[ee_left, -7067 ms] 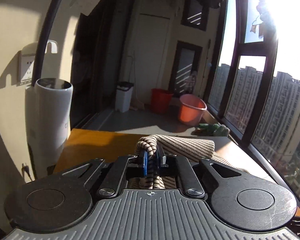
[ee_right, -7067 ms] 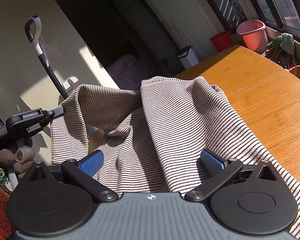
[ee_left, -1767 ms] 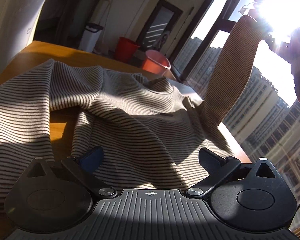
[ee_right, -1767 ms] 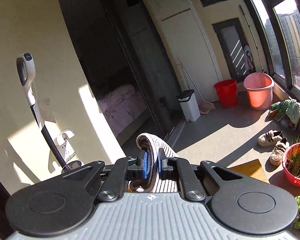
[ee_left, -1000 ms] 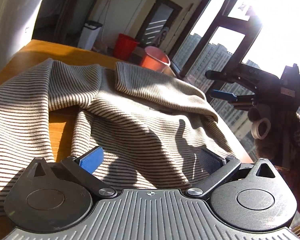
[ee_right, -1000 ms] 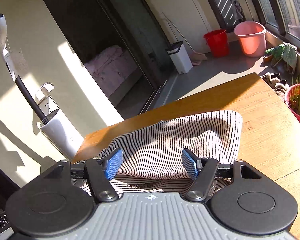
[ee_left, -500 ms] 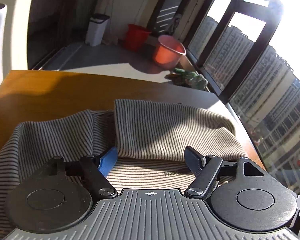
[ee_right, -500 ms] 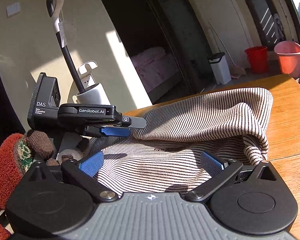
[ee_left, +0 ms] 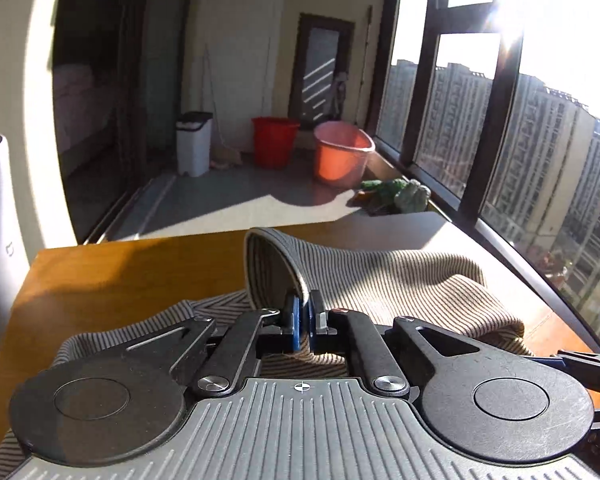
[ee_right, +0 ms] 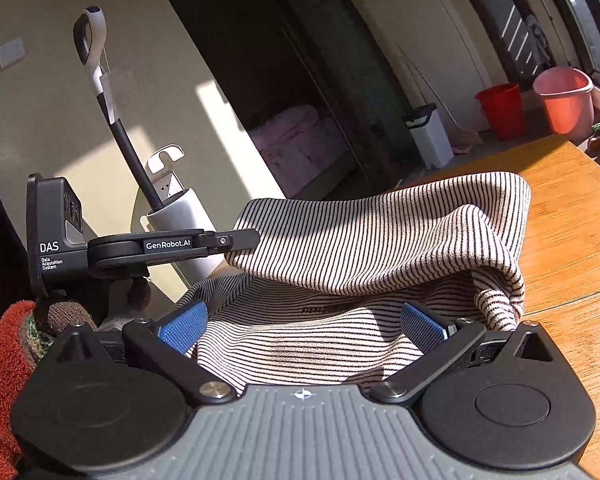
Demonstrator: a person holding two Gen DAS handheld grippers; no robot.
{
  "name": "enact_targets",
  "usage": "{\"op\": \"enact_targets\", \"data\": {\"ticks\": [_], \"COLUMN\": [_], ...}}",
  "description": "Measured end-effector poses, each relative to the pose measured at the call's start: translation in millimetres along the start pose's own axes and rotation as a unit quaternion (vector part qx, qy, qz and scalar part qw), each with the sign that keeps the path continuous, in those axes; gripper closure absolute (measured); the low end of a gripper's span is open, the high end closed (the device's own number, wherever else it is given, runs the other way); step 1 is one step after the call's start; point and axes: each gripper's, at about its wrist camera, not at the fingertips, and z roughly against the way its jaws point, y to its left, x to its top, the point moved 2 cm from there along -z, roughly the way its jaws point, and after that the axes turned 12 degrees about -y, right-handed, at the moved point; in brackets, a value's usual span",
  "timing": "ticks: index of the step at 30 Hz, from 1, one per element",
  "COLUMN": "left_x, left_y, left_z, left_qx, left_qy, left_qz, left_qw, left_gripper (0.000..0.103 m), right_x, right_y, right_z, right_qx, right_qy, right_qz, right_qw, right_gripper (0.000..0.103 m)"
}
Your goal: Fold clothes
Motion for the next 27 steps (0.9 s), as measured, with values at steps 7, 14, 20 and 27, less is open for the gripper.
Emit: {"op": "enact_targets", "data": {"ticks": [7, 14, 20, 27], "left_x": [-13.2, -38.6, -33.6, -9.4], "left_y": [24.8, 33.1, 51.0, 85.0], "left_z": [10.0, -2.4, 6.5, 56.8], "left_qx": [0.024, 0.028, 0.051, 0.051], "left_qy": [0.033, 0.076, 0.067, 0.027], "left_qz": [0.036, 0.044, 0.045, 0.034], "left_qw": [0.9985, 0.9958, 0.9954, 0.9978], "left_gripper": [0.098, 0.098, 0.092, 0.065], "right_x": [19.3, 29.5, 5.7, 1.9], "right_y": [8.2, -9.5, -45.3, -41.4], "right_z": [6.7, -16.1, -35.6, -31.8], "right_qx": [-0.049, -0.047, -0.060, -0.061], "right_qy": [-0.016, -0.021, 0.012, 0.008], "right_qz": [0.060, -0.014, -0.111, -0.100], "right_qw": [0.997, 0.999, 0.992, 0.993], "right_gripper": [0.000, 0.000, 0.000, 0.000]}}
